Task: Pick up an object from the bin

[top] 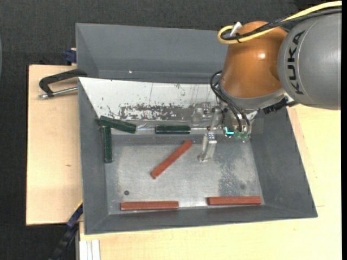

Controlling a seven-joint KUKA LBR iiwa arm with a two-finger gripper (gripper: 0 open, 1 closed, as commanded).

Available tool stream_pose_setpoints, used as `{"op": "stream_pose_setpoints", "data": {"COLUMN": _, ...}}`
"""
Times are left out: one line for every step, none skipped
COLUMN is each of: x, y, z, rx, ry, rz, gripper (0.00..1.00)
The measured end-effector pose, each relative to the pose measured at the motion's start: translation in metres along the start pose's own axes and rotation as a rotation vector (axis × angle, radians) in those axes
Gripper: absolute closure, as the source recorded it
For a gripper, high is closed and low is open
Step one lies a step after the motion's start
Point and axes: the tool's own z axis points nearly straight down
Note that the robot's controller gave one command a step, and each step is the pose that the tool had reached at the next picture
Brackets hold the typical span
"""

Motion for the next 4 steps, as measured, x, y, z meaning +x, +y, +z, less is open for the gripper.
{"op": "stream_pose_setpoints", "data": {"x": -0.002, "y": 0.000, "z": -0.004, "rx": 0.000, "ry": -0.008, "rz": 0.001, "gripper": 0.00}}
{"op": "stream_pose_setpoints", "data": {"x": 0.001, "y": 0.034, "z": 0.045, "rx": 0.001, "ry": -0.014, "rz": -0.040, "gripper": 0.00}}
{"op": "stream_pose_setpoints", "data": {"x": -0.014, "y": 0.022, "z": 0.112, "rx": -0.001, "ry": -0.010, "rz": -0.075, "gripper": 0.00}}
{"op": "stream_pose_setpoints", "data": {"x": -0.030, "y": 0.039, "z": 0.119, "rx": -0.001, "ry": -0.011, "rz": -0.087, "gripper": 1.00}}
